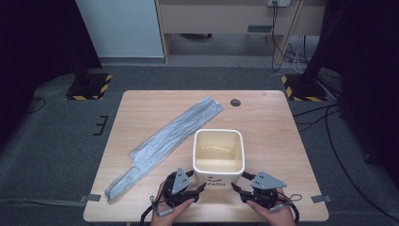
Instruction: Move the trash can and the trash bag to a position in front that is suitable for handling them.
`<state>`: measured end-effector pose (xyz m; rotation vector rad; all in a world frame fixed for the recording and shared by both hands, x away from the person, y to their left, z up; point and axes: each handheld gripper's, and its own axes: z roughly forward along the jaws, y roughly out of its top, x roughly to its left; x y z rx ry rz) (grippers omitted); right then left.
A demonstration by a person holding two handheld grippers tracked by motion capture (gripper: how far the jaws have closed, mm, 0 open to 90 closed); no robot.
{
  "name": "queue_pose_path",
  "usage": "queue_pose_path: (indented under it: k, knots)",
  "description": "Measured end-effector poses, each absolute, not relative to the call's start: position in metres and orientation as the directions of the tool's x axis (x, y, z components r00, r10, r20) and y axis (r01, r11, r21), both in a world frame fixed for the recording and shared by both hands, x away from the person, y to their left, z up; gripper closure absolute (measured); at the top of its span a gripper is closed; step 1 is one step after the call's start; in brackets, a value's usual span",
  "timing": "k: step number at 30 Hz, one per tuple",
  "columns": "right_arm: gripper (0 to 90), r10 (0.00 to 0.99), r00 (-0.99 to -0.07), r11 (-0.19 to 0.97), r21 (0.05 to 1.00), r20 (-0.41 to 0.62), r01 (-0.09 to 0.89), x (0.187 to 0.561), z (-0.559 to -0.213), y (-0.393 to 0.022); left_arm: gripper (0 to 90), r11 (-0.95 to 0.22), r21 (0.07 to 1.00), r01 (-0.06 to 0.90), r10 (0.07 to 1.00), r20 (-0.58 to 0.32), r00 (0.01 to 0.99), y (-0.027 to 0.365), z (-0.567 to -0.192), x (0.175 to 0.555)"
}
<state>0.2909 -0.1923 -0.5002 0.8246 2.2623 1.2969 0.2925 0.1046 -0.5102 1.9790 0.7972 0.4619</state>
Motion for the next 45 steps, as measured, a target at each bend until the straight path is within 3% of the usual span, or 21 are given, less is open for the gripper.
queue_pose_path:
  k: [3,17,21,25,33,38,45]
  knots:
    - [54.5,0.675,-0.737,0.377,0.876,-0.038,0.300,0.304,-0.498,-0.199,42.8,-0.327,0.879,0.347,0.720,-0.006,0.694,0.102,-0.511,0.304]
    - [55.4,0.702,-0.711,0.375,0.863,-0.028,0.337,0.325,-0.490,-0.202,43.0,-0.353,0.872,0.338,0.724,0.025,0.690,0.094,-0.508,0.318]
    - [48.5,0.705,-0.709,0.375,0.865,-0.032,0.333,0.321,-0.487,-0.204,28.3,-0.350,0.869,0.350,0.733,0.022,0.680,0.100,-0.506,0.318]
    - [43.5,0.699,-0.715,0.375,0.867,-0.032,0.328,0.312,-0.473,-0.213,19.9,-0.368,0.851,0.374,0.742,0.026,0.670,0.109,-0.510,0.319]
    - [39.6,0.695,-0.715,0.382,0.881,-0.074,0.280,0.306,-0.425,-0.225,19.0,-0.382,0.852,0.359,0.729,0.039,0.683,0.100,-0.512,0.317]
    - [41.6,0.716,-0.695,0.370,0.882,-0.070,0.292,0.324,-0.405,-0.227,19.0,-0.389,0.848,0.359,0.728,0.044,0.685,0.095,-0.514,0.318]
    - [47.0,0.750,-0.661,0.345,0.868,-0.025,0.359,0.388,-0.387,-0.214,22.6,-0.372,0.854,0.362,0.739,0.037,0.673,0.092,-0.514,0.323]
